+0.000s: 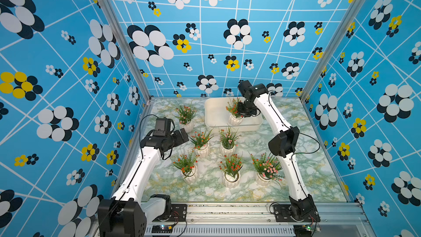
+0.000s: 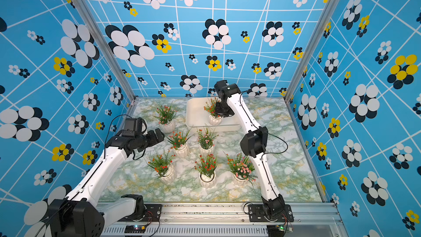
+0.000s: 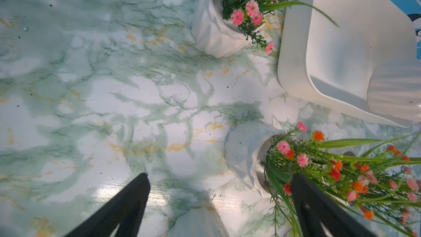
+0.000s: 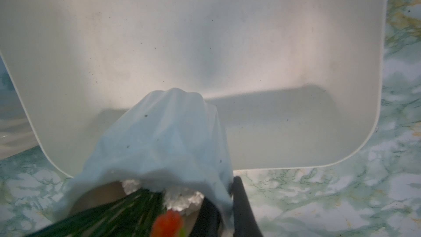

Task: Put the potted gypsophila into the storage box
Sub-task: Place the baby's breath potted plant at the storage box.

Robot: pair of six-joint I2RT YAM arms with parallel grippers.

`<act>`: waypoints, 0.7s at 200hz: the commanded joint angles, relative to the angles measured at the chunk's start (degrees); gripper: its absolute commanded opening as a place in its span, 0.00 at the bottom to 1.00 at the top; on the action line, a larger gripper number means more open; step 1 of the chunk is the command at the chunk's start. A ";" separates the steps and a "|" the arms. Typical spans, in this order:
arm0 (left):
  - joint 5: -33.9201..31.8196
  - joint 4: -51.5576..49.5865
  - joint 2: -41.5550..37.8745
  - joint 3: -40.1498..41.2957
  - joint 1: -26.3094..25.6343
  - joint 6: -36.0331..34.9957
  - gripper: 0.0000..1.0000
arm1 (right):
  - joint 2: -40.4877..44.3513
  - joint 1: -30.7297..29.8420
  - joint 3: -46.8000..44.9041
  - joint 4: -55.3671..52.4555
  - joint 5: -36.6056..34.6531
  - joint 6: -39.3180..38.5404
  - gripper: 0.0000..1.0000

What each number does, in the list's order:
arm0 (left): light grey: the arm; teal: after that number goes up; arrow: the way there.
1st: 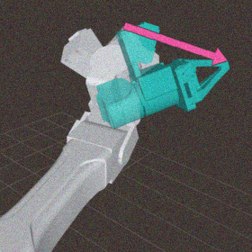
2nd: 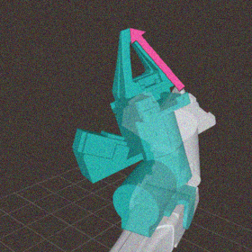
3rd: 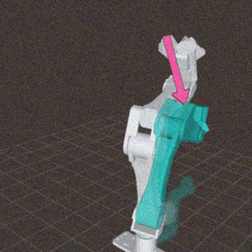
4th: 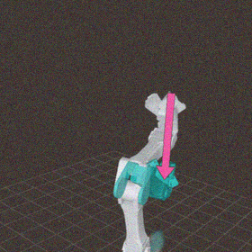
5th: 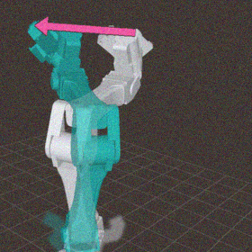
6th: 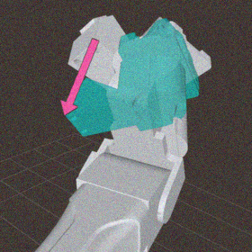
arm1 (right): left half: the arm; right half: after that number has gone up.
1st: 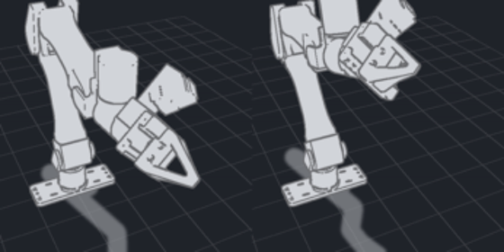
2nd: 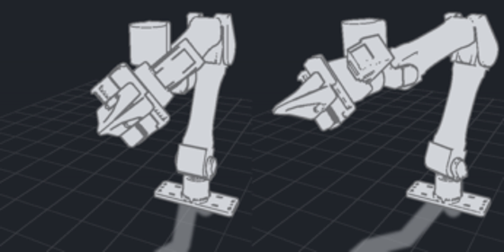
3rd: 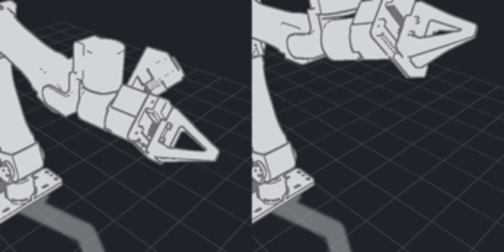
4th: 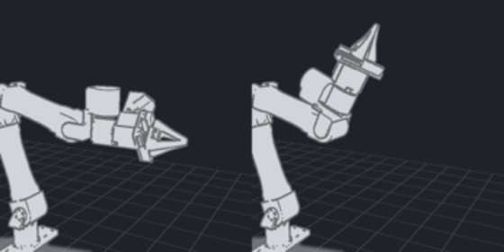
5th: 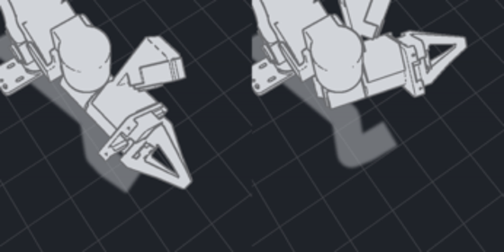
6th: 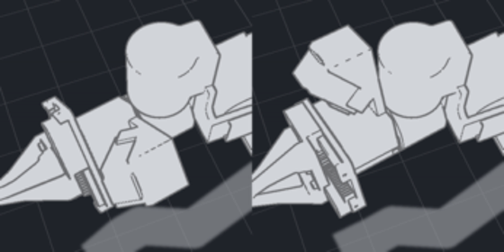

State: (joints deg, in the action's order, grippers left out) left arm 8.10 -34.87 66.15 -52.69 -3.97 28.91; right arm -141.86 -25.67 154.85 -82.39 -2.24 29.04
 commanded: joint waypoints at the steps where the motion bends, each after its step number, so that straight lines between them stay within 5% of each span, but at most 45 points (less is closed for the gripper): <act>1: -0.89 -1.43 -1.37 -0.83 0.56 -1.39 1.00 | -0.97 -0.89 0.28 3.42 -1.47 2.44 0.00; 140: -0.80 -0.20 -2.23 1.46 1.24 -0.39 0.99 | -7.14 -2.19 0.72 6.49 -3.94 3.13 0.00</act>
State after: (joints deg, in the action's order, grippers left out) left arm 8.10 -34.79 65.08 -52.51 -3.31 28.93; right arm -148.40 -27.38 154.85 -77.14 -5.69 31.38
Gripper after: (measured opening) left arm 0.995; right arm 0.097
